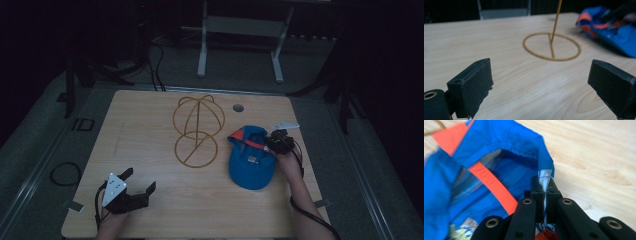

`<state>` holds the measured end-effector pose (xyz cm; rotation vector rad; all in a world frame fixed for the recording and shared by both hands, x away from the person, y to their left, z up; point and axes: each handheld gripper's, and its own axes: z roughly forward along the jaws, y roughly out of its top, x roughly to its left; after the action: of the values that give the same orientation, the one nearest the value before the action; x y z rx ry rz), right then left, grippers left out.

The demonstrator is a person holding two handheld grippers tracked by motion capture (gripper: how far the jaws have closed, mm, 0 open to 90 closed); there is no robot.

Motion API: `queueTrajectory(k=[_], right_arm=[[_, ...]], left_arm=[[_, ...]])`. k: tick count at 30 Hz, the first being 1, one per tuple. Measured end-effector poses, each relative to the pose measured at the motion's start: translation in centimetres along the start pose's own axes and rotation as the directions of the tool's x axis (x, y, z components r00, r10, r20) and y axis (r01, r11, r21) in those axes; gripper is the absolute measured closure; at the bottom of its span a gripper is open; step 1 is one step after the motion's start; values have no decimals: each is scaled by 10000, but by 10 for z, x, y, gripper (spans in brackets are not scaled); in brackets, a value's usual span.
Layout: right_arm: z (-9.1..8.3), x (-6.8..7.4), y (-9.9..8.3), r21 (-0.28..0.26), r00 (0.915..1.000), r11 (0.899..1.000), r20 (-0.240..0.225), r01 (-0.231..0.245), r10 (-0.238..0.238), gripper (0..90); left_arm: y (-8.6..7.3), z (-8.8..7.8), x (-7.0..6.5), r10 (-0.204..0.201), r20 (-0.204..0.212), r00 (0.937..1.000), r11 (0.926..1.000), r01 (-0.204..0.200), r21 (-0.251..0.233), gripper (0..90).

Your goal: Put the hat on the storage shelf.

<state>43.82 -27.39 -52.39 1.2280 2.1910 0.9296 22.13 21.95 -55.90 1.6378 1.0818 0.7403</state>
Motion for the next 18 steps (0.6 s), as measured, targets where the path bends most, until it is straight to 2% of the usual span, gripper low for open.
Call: queueTrajectory(k=[1, 4, 6, 9, 11, 12, 15, 17, 18], right_arm=[[-6, 0, 2, -150, 10000, 9999, 54, 53, -53, 888], [-21, 0, 9, -473, 10000, 9989, 45, 52, -50, 888], [-31, 0, 14, -675, 10000, 9977, 50, 84, -81, 888], [-46, 1, 21, -989, 9999, 9950, -34, 154, -158, 888], [-55, 1, 26, -1182, 9997, 9927, -26, 239, -244, 889], [-60, 2, 28, -1277, 9995, 9914, -14, 301, -305, 888], [-74, 4, 34, -1555, 9992, 9870, 31, 394, -394, 889], [-84, 5, 38, -1790, 9987, 9825, 42, 508, -508, 889], [-89, 6, 39, -1906, 9985, 9801, 39, 549, -551, 889]], left_arm=[[1, -1, -1, -4, -158, 9999, 10000, 4, 36, 25], [5, -6, -1, -155, -618, 9980, 9996, 140, -253, 25], [7, -7, 0, -232, -597, 9979, 9993, 214, -304, 25], [6, -5, 1, -360, -347, 9987, 9993, 358, -68, 25], [5, -4, 0, -323, -131, 9994, 9994, 324, 108, 25], [5, -3, -2, -263, -162, 9995, 9995, 266, 148, 25], [7, -2, -4, -289, 127, 9995, 9992, 285, 285, 25], [8, -1, -7, -309, 481, 9984, 9991, 294, 319, 25], [9, -1, -9, -266, 491, 9984, 9991, 248, 354, 26]])
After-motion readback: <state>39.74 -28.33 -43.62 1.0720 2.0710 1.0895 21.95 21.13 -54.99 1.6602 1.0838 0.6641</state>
